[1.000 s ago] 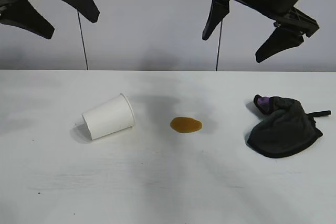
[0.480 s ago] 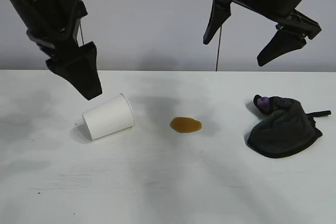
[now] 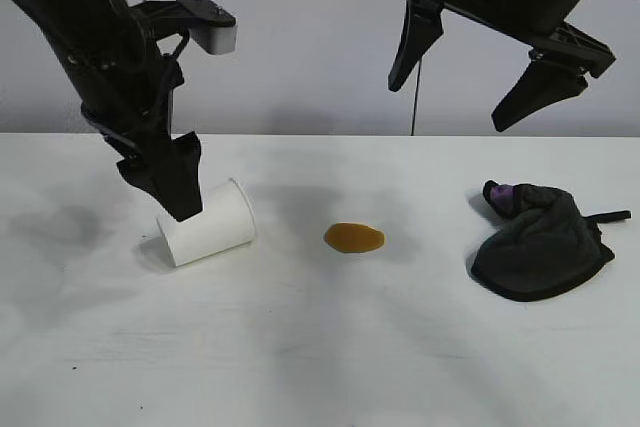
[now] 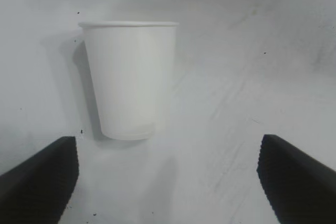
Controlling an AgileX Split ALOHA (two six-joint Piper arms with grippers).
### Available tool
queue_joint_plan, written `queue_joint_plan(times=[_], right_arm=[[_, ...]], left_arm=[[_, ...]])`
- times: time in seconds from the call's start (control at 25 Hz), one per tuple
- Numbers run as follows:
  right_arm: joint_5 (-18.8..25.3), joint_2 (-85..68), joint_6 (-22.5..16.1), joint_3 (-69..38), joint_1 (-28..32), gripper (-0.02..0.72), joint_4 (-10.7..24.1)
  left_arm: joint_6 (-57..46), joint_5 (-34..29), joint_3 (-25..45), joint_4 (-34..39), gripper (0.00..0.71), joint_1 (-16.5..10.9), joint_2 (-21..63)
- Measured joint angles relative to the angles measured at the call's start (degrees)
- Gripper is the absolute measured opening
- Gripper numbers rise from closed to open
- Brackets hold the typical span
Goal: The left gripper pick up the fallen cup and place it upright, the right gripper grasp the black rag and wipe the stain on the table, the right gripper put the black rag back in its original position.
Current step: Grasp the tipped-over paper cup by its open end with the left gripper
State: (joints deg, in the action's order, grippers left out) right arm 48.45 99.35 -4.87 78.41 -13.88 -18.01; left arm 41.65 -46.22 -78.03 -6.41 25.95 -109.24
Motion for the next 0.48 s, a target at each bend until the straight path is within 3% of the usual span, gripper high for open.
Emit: queue_joint_plan(times=[0.48], right_arm=[[-0.37, 0.00, 0.00, 0.00, 0.00, 0.694, -0.05]], left_arm=[[-0.61, -0.43, -5.65, 0.13, 0.663, 0.00, -8.53]])
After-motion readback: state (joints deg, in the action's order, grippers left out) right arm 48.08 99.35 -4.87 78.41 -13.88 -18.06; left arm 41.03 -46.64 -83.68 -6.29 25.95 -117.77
